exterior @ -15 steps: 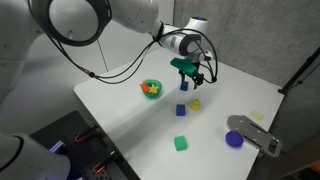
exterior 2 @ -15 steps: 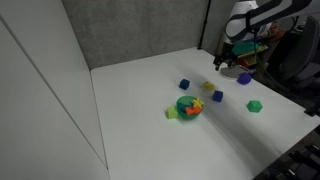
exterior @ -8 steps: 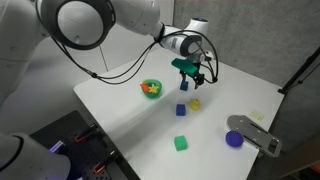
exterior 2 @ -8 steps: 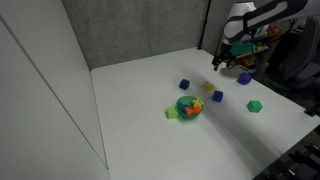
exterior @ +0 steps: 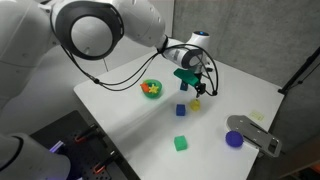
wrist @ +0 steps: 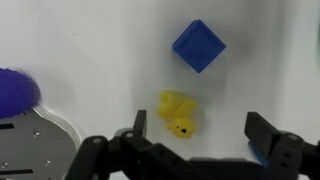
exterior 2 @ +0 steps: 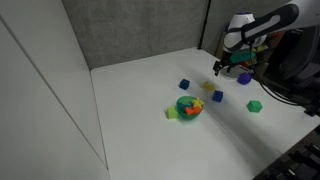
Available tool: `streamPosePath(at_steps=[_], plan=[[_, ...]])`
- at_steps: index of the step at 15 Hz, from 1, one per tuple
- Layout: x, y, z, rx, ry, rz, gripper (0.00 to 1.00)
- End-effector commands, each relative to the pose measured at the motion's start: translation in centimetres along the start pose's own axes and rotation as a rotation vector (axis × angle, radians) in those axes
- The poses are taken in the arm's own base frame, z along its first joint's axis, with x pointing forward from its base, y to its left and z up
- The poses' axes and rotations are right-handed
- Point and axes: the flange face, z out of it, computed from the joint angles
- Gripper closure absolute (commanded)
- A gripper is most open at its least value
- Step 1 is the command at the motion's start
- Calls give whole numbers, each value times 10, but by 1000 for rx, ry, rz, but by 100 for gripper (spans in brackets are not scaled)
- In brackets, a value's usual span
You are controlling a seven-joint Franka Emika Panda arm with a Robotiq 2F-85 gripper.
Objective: Pick up the yellow toy from the right side of the table and put it in the green bowl
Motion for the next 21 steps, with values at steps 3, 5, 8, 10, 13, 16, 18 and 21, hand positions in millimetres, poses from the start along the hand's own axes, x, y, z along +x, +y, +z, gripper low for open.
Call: streamPosePath(at_steps=[3,5,8,10,13,16,18,21], plan=[[8,16,50,24,62,14,0],[8,16,69,25,80,17,0],[10,13,91,20,95,12,0],[13,8,100,18,107,5,0],[19,0,114,-1,124,-3,0],[22,-7,127,-9,129,-11,0],[24,-12,136,-23,135,-22,0],[25,-18,150,-51,151,-40,0]])
